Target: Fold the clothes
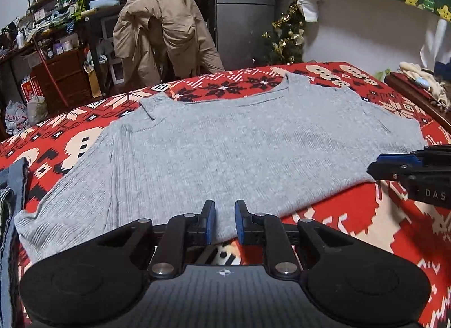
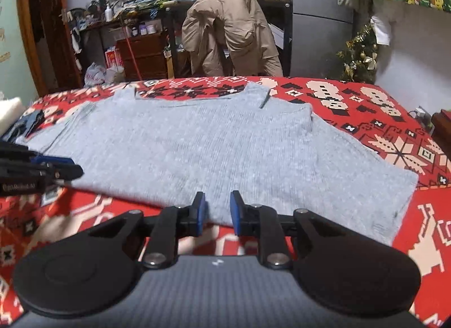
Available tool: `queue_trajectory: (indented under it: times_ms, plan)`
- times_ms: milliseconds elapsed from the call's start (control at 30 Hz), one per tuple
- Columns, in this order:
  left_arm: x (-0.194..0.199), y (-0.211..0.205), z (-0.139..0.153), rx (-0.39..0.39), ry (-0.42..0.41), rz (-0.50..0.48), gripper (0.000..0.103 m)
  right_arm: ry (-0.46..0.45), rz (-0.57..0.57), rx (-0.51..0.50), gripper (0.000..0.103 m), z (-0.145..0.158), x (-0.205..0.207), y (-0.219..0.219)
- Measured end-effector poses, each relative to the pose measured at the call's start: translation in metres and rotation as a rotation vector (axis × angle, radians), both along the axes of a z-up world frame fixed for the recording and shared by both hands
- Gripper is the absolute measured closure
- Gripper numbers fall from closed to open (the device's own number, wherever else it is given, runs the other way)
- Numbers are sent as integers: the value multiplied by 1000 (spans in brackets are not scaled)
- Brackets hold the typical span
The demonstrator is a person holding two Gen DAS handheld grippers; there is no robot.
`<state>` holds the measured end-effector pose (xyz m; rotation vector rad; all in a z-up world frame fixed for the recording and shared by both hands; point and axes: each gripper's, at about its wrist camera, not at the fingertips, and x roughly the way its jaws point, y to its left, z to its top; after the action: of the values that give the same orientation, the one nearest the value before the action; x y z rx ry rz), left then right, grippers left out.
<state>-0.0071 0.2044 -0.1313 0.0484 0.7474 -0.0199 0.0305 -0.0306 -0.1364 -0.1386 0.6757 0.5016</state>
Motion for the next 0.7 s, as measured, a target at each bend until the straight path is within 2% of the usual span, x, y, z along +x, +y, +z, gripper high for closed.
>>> queue_trajectory:
  times_ms: [133,267,333,533,700]
  plan:
    - [-4,-5,4,17,0,7,87,-2,15,-37,82,4,-10,0]
    - [-2,-11,17,-41,-119,27,87,-6,8,24,82,14,-11,4]
    - [3,-16,18,-68,-145,17,87,-28,17,54,82,19,-9,16]
    - [13,-20,-3,-66,-68,19,87,-13,46,45,82,5,-7,42]
    - [13,-24,-3,-47,-42,47,86,-9,66,25,81,0,-8,44]
